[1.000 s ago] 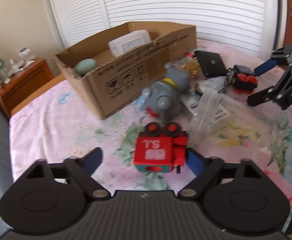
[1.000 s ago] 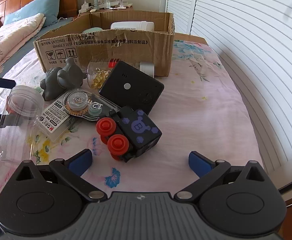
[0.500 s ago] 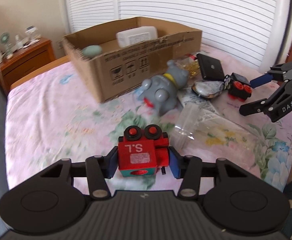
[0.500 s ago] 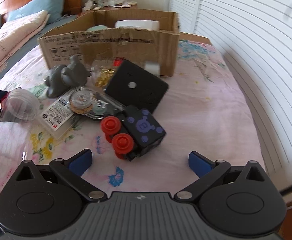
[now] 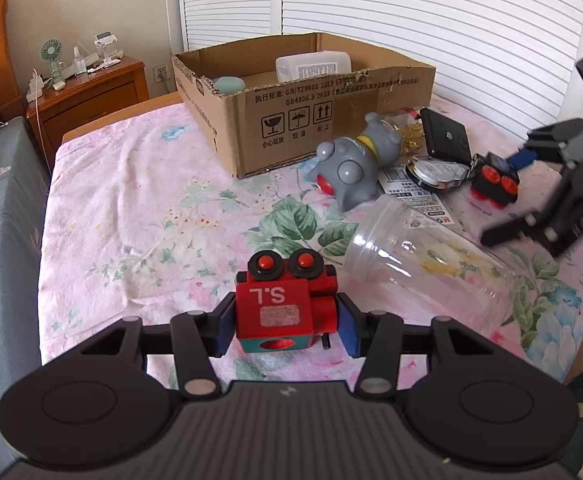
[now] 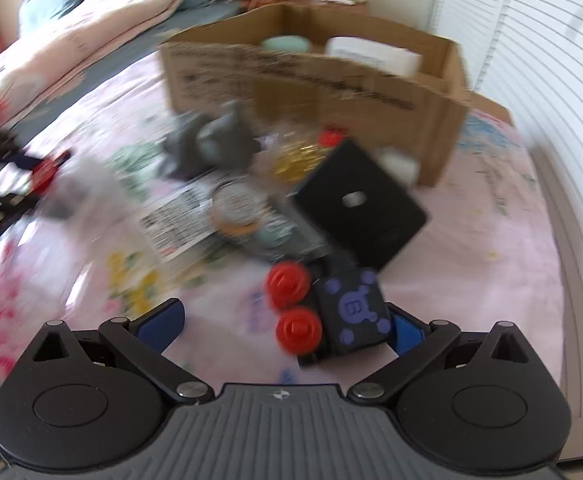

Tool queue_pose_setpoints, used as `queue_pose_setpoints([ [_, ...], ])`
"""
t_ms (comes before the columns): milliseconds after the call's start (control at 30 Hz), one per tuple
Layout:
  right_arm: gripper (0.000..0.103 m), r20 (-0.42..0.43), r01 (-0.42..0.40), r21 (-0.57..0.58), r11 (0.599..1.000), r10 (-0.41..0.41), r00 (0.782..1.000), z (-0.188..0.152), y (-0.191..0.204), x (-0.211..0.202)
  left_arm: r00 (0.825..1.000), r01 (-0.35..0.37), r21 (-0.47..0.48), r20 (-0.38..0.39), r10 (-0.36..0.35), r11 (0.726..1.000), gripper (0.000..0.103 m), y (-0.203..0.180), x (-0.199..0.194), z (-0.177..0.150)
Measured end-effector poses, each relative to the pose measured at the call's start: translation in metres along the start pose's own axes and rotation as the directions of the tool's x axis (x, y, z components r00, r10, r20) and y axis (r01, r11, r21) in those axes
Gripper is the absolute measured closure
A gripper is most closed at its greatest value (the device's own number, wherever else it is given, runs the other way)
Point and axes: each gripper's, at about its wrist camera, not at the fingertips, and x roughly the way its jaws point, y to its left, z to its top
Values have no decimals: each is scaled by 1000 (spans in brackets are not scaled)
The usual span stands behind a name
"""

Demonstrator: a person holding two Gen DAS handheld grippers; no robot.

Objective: Organize rigid objects
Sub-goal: 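Grasp the red train with the left gripper while the right gripper grasps the blue cube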

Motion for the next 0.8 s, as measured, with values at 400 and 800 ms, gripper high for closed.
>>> queue_pose_setpoints([
  [400,9,64,51,72,996,-56,996,-4,3,-1,1000,-24,-39,5,24,999,52,-1,1,-1],
  [800,31,113,120,152,981,-138,984,-9,5,-6,998,-70,-86,-18,68,994,51,-6,4,5],
])
